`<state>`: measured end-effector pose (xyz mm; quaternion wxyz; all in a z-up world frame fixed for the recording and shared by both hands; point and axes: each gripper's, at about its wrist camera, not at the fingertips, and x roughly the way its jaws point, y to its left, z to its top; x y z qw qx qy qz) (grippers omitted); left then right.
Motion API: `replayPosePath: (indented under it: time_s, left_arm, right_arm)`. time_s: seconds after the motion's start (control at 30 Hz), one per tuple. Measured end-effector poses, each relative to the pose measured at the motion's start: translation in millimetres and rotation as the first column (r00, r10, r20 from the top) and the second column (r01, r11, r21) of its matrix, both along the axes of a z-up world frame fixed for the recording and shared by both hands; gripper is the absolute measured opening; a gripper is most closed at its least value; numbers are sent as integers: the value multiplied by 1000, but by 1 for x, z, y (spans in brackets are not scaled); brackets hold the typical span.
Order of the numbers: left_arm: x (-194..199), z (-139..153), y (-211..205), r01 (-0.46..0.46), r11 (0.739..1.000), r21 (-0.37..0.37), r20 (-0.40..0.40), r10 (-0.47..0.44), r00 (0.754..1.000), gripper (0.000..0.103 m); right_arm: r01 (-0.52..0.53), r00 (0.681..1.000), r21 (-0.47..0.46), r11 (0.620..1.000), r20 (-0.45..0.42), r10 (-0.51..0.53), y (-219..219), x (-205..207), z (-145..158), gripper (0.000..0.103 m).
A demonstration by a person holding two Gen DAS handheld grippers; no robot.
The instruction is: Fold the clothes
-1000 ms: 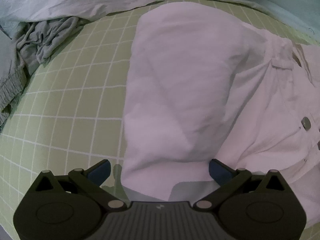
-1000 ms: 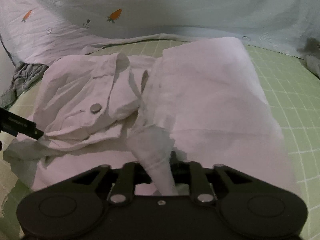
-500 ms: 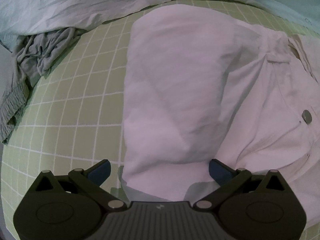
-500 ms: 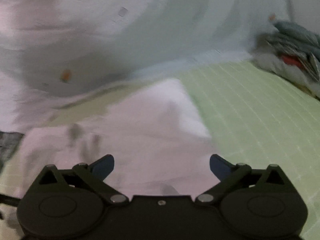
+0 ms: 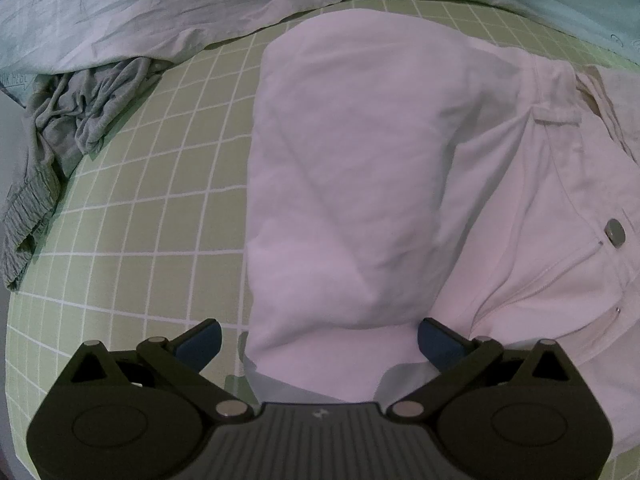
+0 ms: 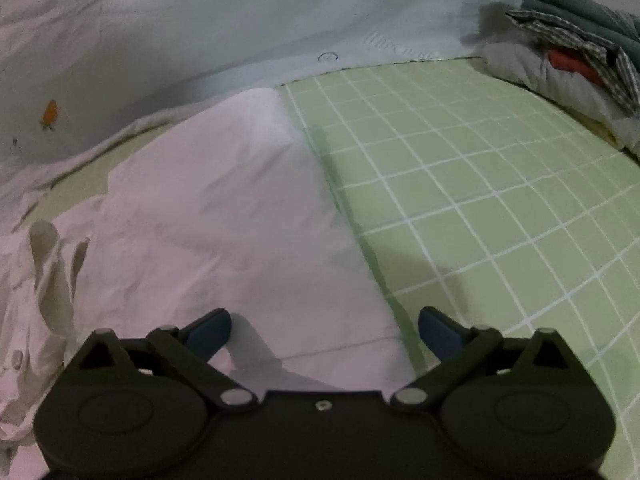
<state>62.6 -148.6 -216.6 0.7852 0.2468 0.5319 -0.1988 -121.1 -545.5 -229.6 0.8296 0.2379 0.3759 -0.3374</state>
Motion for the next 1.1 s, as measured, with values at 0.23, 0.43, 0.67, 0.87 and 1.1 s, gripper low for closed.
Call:
replayPosePath:
  time_s: [0.23,0.43,0.67,0.87,1.1]
  left_arm:
    - [-1,-2,0,-6,1000,-1,9,6,1000,103]
    - [-2,-3,0,-11,1000,-11,11,11,1000,103]
    - [-1,-5,7,-52,997,-54,-6,51,999,103]
    - [2,-4,16,-84,991,-101,-53,79,996,103]
    - [-6,9,25,-62,988,-144,-35,57,998,103]
  right_arm:
    - [21,1000,-24,999,8,-21,1,-9,9,29]
    - [76,986,45,996,144,-81,-1,-23,38,9]
    - [-100,926,27,995,369,83,65,24,115,7]
    - [-393,880,54,918,311,359,139,111,89,9]
    - [-358,912,282,890,308,270,133,125,34,16]
